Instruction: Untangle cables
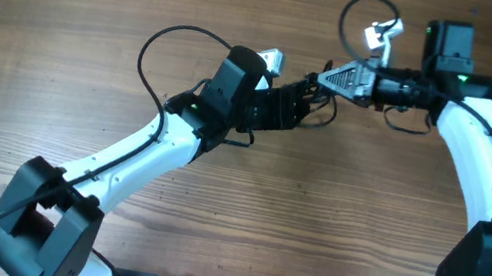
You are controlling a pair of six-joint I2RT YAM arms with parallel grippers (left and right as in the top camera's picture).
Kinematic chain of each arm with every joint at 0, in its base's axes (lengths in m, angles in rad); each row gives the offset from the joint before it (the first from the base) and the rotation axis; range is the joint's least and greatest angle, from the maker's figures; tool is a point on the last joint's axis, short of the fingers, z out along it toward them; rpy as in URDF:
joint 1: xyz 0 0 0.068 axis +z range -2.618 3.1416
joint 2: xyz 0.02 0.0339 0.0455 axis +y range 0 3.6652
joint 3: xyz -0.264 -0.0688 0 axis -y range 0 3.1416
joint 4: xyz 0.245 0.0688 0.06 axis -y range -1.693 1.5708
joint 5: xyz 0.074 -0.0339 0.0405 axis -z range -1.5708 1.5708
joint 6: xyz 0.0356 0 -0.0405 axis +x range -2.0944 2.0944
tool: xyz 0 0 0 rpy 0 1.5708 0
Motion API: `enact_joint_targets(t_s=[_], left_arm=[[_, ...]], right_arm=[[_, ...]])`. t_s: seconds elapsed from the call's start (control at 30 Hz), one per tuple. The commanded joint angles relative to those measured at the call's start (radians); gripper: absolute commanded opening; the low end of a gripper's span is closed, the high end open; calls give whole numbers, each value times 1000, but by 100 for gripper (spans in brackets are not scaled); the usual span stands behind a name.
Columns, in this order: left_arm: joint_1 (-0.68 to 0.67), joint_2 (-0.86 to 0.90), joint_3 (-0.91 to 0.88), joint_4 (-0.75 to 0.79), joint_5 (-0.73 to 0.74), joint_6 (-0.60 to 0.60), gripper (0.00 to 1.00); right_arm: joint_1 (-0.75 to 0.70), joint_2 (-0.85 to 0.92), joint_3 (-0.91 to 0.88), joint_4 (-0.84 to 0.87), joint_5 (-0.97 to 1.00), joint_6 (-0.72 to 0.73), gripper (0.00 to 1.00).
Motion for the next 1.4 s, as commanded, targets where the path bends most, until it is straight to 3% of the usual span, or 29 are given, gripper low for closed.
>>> enact_joint_targets(t_s=[0.0,0.17,0.27,0.43,0.73,0.77,0.9,1.0,1.13,1.27,1.37], left_arm=[[6,7,3,-35,-112,3,49],[8,7,3,-57,-176,5,49],[8,7,3,-53,-213,5,49],[9,7,3,-26,-212,51,46],[82,6,3,-55,-212,108,47],[92,6,3,-58,-212,108,47],[109,6,3,-60,-212,108,50],[109,6,3,-71,-212,108,51],[109,6,3,-82,-212,108,51],[108,6,3,-82,-212,108,52],[108,6,3,-85,-211,108,52]], right_arm=[[-43,-14,7,11,-314,-21,4],[-49,-14,6,29,-469,-19,4],[-48,-14,6,24,-454,-18,4],[-48,-14,6,20,-233,11,4],[-2,-14,4,-135,283,18,4],[13,-14,4,-135,332,39,6],[60,-14,4,-96,393,73,33],[104,-14,4,-79,401,84,46],[142,-14,4,-81,463,75,56],[150,-14,4,-81,500,32,61],[148,-14,4,-127,653,63,61]])
